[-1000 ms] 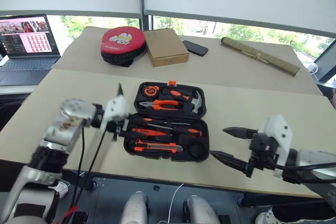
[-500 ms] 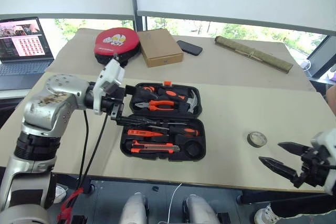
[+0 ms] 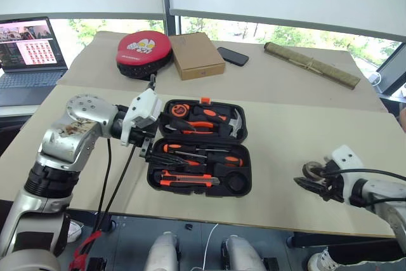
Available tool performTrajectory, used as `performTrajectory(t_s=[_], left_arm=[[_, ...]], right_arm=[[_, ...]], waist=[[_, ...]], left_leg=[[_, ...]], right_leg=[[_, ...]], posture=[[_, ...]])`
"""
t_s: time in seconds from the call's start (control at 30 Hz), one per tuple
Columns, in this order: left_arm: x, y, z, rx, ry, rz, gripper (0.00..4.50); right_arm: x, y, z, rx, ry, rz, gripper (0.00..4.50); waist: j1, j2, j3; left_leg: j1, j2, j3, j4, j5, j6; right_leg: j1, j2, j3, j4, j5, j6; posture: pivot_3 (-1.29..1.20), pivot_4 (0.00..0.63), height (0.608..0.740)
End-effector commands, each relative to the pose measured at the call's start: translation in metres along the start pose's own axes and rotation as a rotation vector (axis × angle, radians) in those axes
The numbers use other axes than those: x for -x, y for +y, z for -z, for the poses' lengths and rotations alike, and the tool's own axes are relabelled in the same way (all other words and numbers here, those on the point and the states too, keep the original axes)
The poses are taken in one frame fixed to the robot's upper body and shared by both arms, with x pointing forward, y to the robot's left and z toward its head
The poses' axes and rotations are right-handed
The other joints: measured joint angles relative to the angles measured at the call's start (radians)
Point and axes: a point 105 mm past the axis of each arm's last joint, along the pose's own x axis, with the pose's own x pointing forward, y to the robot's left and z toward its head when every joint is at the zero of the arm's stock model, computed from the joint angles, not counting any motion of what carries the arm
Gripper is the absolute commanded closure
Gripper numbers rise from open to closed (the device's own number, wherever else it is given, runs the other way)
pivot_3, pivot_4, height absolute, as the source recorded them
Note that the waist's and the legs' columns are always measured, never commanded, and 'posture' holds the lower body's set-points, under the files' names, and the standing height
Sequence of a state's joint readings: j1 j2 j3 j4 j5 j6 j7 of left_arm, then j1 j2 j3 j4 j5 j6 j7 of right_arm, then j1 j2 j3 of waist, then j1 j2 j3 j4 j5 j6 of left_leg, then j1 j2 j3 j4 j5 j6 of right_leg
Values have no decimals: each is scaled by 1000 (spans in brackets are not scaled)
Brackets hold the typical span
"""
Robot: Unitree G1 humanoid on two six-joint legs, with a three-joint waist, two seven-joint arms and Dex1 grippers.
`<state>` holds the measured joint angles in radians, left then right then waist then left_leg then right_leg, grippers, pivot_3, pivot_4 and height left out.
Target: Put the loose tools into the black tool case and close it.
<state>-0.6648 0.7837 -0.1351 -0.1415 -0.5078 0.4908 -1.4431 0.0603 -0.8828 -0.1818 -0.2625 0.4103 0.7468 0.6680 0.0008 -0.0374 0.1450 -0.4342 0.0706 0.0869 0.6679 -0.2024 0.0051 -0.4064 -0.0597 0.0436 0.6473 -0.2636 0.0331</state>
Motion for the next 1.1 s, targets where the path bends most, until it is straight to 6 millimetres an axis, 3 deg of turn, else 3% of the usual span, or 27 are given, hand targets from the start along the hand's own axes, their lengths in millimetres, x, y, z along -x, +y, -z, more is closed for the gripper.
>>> performTrajectory(t_s=[0.03,0.1,0.13,0.17,0.23,0.33,0.43,0.63,1.1], left_arm=[[0,3,-9,-63,5,-9,0],[0,3,-8,-64,6,-7,0],[0,3,-8,-64,6,-6,0],[0,3,-8,-65,6,-6,0],[-1,3,-6,-64,11,-1,0],[0,-2,-1,-53,36,26,0],[0,-10,4,-39,61,60,0],[-2,-17,7,-46,79,74,0],[-2,-18,4,-48,86,44,0]], right_arm=[[-3,-5,-4,20,-20,19,3155],[-3,-5,-6,24,-33,18,3693],[-3,-5,-10,27,-52,17,4216],[-2,-3,-15,29,-77,9,4427],[1,10,-36,43,-154,-54,4427],[13,61,-80,139,-297,-296,4427],[24,110,-99,284,-335,-506,4427],[12,140,-90,454,-227,-610,4427],[-18,149,-70,521,-142,-653,4427]], waist=[[0,0,0],[0,0,0],[0,0,0],[0,0,0],[0,0,0],[-5,3,2],[-12,3,2],[2,1,3],[1,0,3]], left_leg=[[0,0,0,0,0,0],[0,0,0,0,0,0],[0,0,0,0,0,0],[0,0,0,0,0,0],[0,0,0,0,0,0],[0,0,0,0,0,0],[0,1,-1,-1,0,0],[0,-1,-1,-1,0,0],[0,0,-1,0,0,0]], right_leg=[[0,0,0,0,0,0],[0,0,0,0,0,0],[0,0,0,0,0,0],[0,0,0,0,0,0],[0,0,0,0,0,0],[0,0,0,0,0,0],[0,1,0,1,0,0],[0,-1,-1,0,0,0],[0,1,-1,1,0,0]], posture=[[0,150,740],[0,150,740],[0,150,740],[0,150,740],[0,150,740],[0,150,740],[0,150,740],[0,150,740],[0,150,740]])
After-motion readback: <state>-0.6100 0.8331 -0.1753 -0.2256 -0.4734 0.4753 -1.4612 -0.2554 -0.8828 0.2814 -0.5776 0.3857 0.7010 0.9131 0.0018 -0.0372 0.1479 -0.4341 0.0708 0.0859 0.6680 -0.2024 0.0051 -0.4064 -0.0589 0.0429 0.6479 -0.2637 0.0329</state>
